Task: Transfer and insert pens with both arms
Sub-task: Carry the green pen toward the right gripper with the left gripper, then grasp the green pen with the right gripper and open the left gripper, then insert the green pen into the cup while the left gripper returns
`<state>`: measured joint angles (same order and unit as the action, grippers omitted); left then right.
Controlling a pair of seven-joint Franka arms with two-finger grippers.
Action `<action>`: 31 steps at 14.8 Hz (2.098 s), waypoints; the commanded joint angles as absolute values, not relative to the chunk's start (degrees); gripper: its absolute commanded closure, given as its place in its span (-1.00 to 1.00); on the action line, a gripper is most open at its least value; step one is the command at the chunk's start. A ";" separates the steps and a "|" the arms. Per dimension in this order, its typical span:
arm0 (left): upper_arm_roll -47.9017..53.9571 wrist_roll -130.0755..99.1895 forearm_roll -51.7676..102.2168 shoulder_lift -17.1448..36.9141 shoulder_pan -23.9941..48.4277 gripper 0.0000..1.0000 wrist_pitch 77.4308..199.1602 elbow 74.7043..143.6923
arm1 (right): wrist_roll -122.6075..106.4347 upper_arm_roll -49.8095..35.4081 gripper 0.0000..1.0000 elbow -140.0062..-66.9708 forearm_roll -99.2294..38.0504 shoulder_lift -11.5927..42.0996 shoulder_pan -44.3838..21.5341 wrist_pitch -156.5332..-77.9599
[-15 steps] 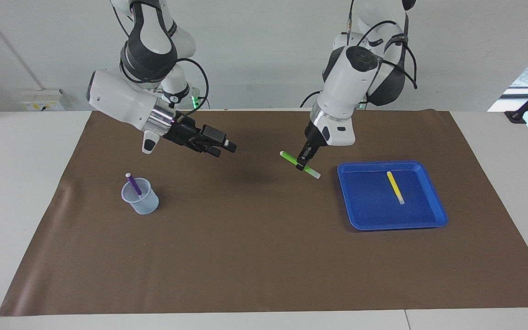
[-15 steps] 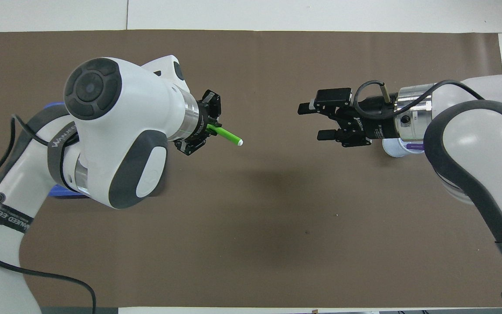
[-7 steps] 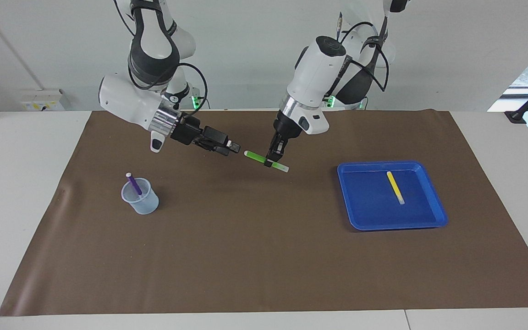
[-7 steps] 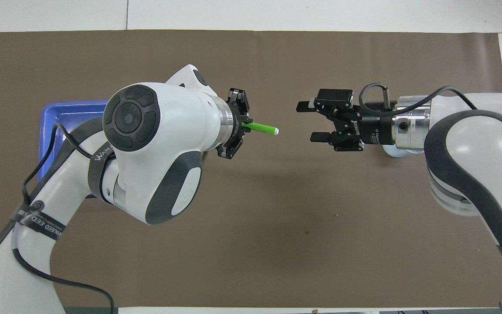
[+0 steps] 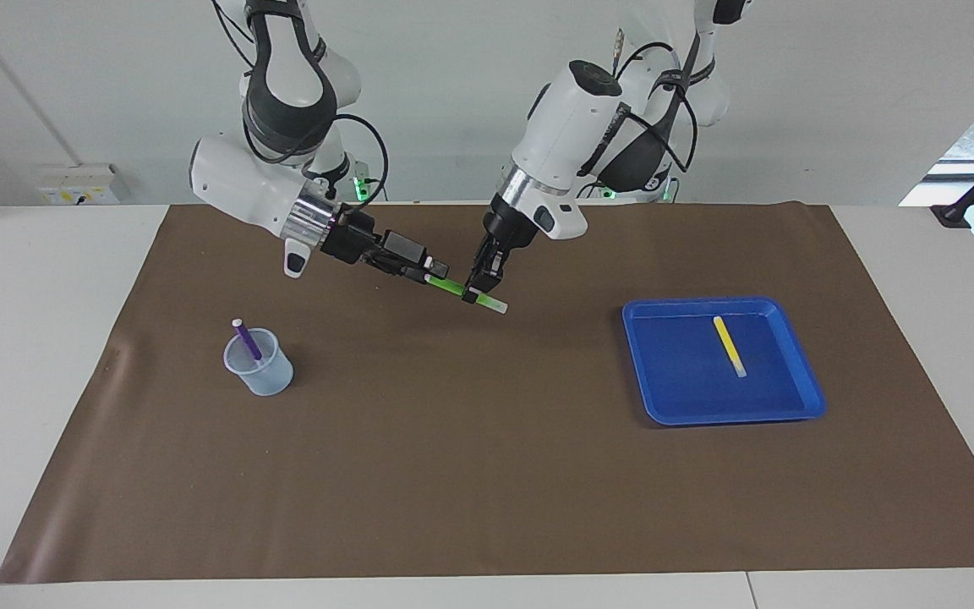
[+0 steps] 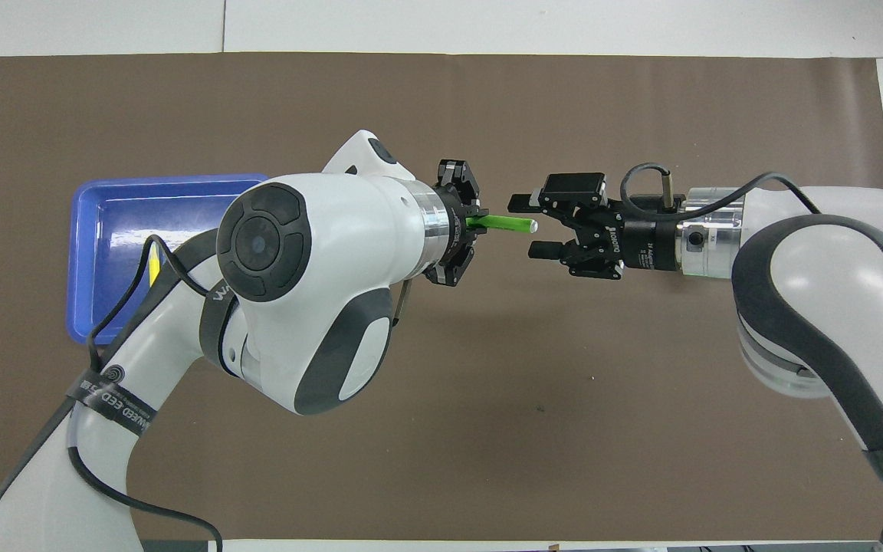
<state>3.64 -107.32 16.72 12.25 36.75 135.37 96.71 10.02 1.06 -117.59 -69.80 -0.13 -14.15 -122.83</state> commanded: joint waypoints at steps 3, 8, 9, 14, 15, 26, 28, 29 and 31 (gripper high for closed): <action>2.99 -108.02 17.75 12.13 37.53 1.00 136.67 97.38 | 8.70 0.97 0.06 -119.36 -71.37 -1.58 -14.41 -123.84; 2.99 -107.67 17.75 11.87 38.06 1.00 136.76 98.79 | 8.70 0.97 0.39 -119.36 -71.37 -1.58 -14.41 -123.75; 2.99 -107.67 17.75 11.87 38.14 1.00 136.67 98.79 | 8.70 0.97 0.68 -119.36 -71.37 -1.58 -14.41 -123.75; 2.99 -107.75 17.75 11.87 38.23 1.00 136.67 98.79 | 8.70 0.97 1.00 -119.36 -71.37 -1.58 -14.24 -123.66; 2.99 -107.67 17.75 11.87 38.23 1.00 136.58 98.79 | 8.70 0.97 1.00 -119.36 -71.37 -1.58 -14.15 -123.66; 2.46 -85.83 16.96 9.94 33.06 -1.00 127.73 98.52 | 3.35 1.23 1.00 -112.44 -54.46 0.87 -8.64 -113.07; 2.37 -76.43 16.96 9.49 30.07 -1.00 123.95 98.88 | 1.42 1.23 1.00 -106.81 -44.87 2.63 -5.55 -106.73; 2.46 -71.50 16.96 8.97 28.49 -1.00 122.53 99.49 | -0.07 1.23 1.00 -104.44 -40.13 3.33 -4.41 -104.35; 2.37 -59.04 16.44 7.48 24.46 -1.00 121.47 102.99 | -5.16 1.23 1.00 -99.87 -30.89 4.04 -2.65 -99.43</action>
